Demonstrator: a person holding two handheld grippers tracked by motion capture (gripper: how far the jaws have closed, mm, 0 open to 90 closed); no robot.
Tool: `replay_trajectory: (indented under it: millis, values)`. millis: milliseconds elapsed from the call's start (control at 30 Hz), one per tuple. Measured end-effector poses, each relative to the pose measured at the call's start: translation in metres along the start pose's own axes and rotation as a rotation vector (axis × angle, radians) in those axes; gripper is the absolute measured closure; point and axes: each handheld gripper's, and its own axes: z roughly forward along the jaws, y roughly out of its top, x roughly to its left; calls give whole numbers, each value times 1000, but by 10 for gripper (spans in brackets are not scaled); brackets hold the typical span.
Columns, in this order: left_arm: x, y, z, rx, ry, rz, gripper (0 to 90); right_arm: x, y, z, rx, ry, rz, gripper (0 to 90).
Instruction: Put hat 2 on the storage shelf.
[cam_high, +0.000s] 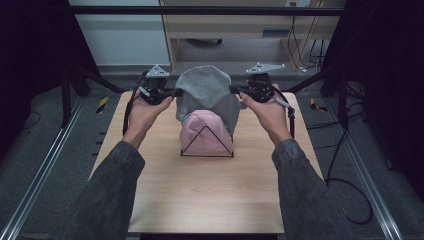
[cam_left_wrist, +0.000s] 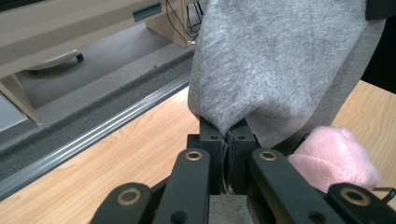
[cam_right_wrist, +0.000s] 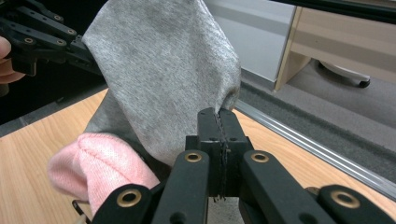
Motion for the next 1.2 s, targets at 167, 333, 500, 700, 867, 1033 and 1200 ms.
replay_trajectory:
  millis: [167,333,500,700,867,1033,1200]
  values:
    - [3,-5,1,16,1,-5,874,2,-6,1,7,4,5,900]
    - [0,-11,4,25,-8,3,874,2,-14,4,20,9,10,900]
    - [-2,-17,7,34,-15,-2,874,1,-23,6,34,11,22,900]
    - [-1,-25,7,39,-32,-14,874,3,-29,8,50,19,17,900]
    - [-7,-26,6,35,-51,2,874,4,-31,7,49,16,22,900]
    - [-9,-28,6,39,-50,5,874,6,-30,4,45,15,24,900]
    - [-8,-29,5,41,-33,2,874,14,-28,0,25,28,38,900]
